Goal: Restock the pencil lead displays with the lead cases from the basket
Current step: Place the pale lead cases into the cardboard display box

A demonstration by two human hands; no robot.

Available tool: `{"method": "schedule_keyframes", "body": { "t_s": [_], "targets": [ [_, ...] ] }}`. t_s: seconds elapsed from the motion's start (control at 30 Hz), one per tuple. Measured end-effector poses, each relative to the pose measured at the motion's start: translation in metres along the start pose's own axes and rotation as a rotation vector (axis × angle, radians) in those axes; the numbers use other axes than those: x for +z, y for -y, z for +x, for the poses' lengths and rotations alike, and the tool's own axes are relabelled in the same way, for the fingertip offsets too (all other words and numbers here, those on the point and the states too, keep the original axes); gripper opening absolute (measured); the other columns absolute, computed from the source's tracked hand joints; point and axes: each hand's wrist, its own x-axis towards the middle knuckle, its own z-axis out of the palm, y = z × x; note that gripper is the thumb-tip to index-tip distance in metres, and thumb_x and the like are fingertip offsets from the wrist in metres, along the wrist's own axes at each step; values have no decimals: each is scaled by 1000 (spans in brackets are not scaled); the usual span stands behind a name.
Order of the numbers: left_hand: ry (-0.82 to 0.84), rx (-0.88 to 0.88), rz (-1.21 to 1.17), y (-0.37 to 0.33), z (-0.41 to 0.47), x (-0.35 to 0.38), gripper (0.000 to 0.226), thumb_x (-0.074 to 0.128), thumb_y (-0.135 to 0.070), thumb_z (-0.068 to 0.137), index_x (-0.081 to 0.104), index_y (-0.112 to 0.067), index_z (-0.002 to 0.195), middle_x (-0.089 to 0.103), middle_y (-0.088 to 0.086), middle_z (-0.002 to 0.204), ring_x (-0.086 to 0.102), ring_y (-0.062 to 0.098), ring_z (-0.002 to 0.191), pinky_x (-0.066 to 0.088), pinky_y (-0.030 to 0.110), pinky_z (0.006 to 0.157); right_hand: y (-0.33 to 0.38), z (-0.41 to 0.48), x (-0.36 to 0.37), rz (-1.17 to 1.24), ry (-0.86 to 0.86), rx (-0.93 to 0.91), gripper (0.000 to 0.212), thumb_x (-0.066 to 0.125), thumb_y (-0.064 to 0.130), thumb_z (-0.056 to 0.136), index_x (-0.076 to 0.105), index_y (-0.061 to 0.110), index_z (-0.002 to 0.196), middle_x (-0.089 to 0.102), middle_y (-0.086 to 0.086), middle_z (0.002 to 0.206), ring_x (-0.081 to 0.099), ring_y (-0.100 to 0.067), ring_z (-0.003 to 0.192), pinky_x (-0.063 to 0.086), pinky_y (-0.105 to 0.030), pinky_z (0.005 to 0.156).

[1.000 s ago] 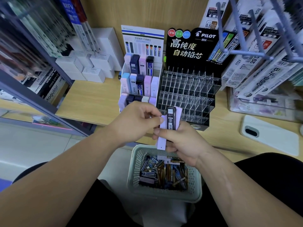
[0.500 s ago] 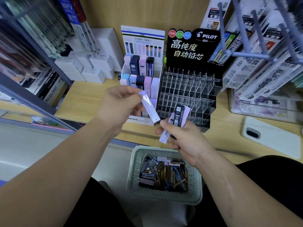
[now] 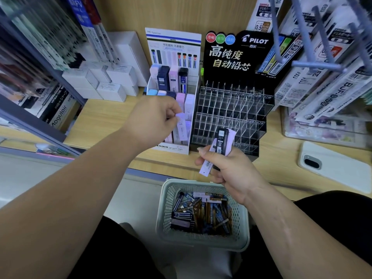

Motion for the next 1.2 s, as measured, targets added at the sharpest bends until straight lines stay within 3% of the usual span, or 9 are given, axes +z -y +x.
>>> {"method": "schedule_keyframes", "body": {
  "t_s": [0.2, 0.37, 0.53, 0.67, 0.8, 0.87, 0.97, 1.1, 1.2],
  "targets": [
    [-15, 157, 94, 4, 1, 9, 8, 71, -10, 86, 73, -14, 94, 72, -2, 79, 66, 20, 73, 55, 36, 71, 1, 1, 2, 26, 0, 15, 1, 68, 10, 94, 68, 9, 95, 74, -12, 83, 33, -11, 48, 23, -27, 52],
    [-37, 251, 241, 8, 0, 23, 8, 71, -19, 86, 75, -19, 93, 70, 0, 87, 65, 26, 78, 53, 39, 64, 5, -1, 4, 142, 22, 35, 19, 50, -5, 91, 66, 4, 98, 75, -23, 96, 27, -11, 46, 23, -26, 51],
    [-3, 216, 370, 14, -2, 34, 6, 74, -21, 83, 77, -16, 83, 63, 1, 92, 65, 30, 74, 53, 40, 58, 7, -3, 1, 197, 86, 39, 27, 45, -7, 93, 68, 0, 104, 75, -23, 97, 25, -9, 45, 24, -22, 49],
    [-21, 195, 362, 14, -2, 38, 7, 75, -21, 83, 77, -19, 89, 65, 1, 96, 66, 29, 77, 49, 34, 59, 7, -3, 1, 192, 154, 25, 26, 48, -7, 96, 65, -2, 114, 75, -21, 95, 24, -9, 47, 20, -25, 52],
    [-72, 93, 137, 7, -8, 26, 11, 73, -22, 86, 75, -22, 97, 68, -2, 91, 65, 22, 79, 53, 36, 69, 7, -4, 0, 213, 221, 27, 22, 51, -3, 97, 66, -2, 113, 75, -21, 92, 25, -8, 46, 24, -20, 47],
    [-68, -96, -197, -7, -19, 17, 6, 70, -24, 90, 75, -23, 95, 70, -5, 80, 64, 16, 69, 52, 32, 66, 8, -5, -1, 207, 249, 27, 21, 53, -3, 96, 67, -3, 112, 74, -21, 92, 25, -8, 45, 25, -19, 46],
    [134, -331, -638, -29, -41, 15, 8, 68, -23, 93, 76, -24, 94, 66, -4, 73, 52, 3, 54, 43, 16, 55, 8, -6, 1, 144, 308, 40, 18, 55, -2, 96, 68, 1, 107, 74, -21, 91, 26, -8, 45, 24, -20, 45],
    [237, -392, -828, -40, -64, 22, 7, 68, -7, 92, 74, -10, 93, 56, -3, 63, 46, 5, 43, 40, 14, 47, 6, -10, 5, 73, 375, 82, 19, 56, -3, 96, 71, 9, 91, 73, -21, 86, 29, -9, 44, 24, -20, 45],
    [158, -444, -857, -35, -66, 24, 6, 67, -4, 91, 73, -4, 93, 54, -8, 57, 45, 2, 43, 38, 12, 46, 6, -10, 5, 39, 318, 98, 8, 65, 9, 94, 68, 9, 101, 74, -22, 86, 33, -7, 42, 25, -19, 45]
  ]
}}
